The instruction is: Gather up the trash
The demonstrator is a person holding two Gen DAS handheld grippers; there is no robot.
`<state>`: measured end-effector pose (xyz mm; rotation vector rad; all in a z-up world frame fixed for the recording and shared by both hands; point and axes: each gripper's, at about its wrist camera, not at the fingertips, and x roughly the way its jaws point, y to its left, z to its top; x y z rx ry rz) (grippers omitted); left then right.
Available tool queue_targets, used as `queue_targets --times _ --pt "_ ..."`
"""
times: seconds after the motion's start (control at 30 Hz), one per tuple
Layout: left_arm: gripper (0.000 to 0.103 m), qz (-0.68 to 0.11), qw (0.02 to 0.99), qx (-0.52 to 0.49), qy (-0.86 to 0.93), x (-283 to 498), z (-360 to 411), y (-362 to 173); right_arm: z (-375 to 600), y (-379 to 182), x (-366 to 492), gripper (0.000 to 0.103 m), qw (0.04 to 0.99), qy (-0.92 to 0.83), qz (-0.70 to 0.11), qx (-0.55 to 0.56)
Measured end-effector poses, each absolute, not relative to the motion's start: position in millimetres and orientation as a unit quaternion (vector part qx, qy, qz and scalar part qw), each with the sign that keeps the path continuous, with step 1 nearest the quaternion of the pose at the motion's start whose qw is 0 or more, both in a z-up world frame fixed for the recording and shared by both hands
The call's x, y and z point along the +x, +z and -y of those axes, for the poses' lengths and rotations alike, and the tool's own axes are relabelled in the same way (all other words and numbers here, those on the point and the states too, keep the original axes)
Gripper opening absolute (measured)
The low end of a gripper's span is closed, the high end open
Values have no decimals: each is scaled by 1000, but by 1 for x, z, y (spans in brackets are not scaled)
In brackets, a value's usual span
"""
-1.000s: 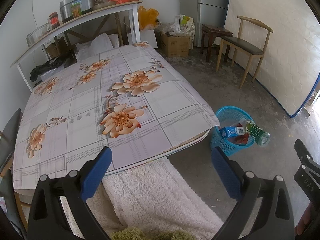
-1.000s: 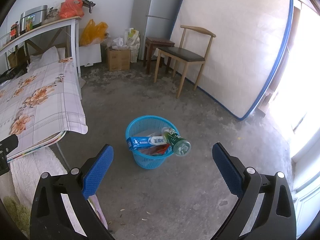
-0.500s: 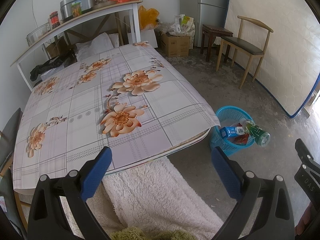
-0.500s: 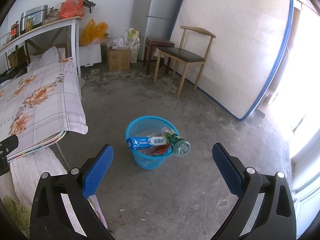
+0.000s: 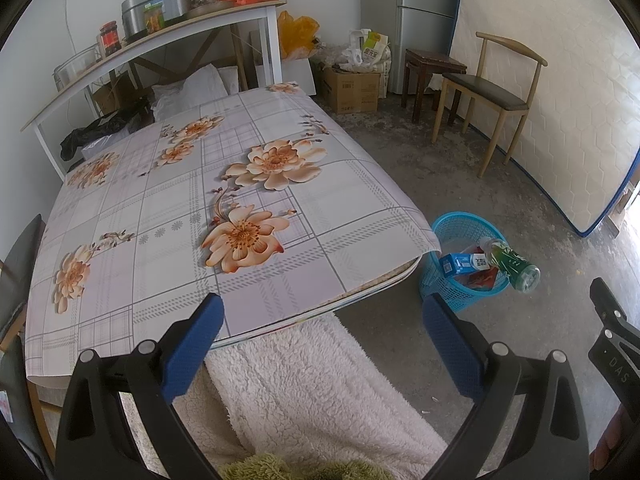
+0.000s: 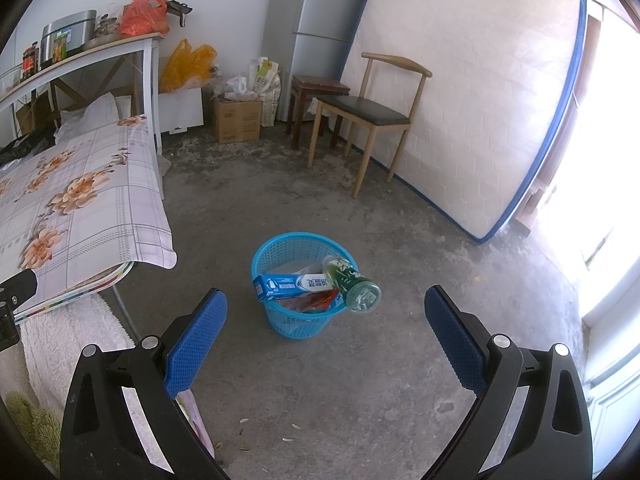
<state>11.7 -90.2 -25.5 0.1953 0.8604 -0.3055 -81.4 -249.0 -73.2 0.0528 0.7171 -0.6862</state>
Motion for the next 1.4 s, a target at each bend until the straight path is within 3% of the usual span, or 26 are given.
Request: queue_targets --times 1.4 --pt "97 -414 894 92 -146 12 89 -25 248 -72 -79 95 879 -330 -343 25"
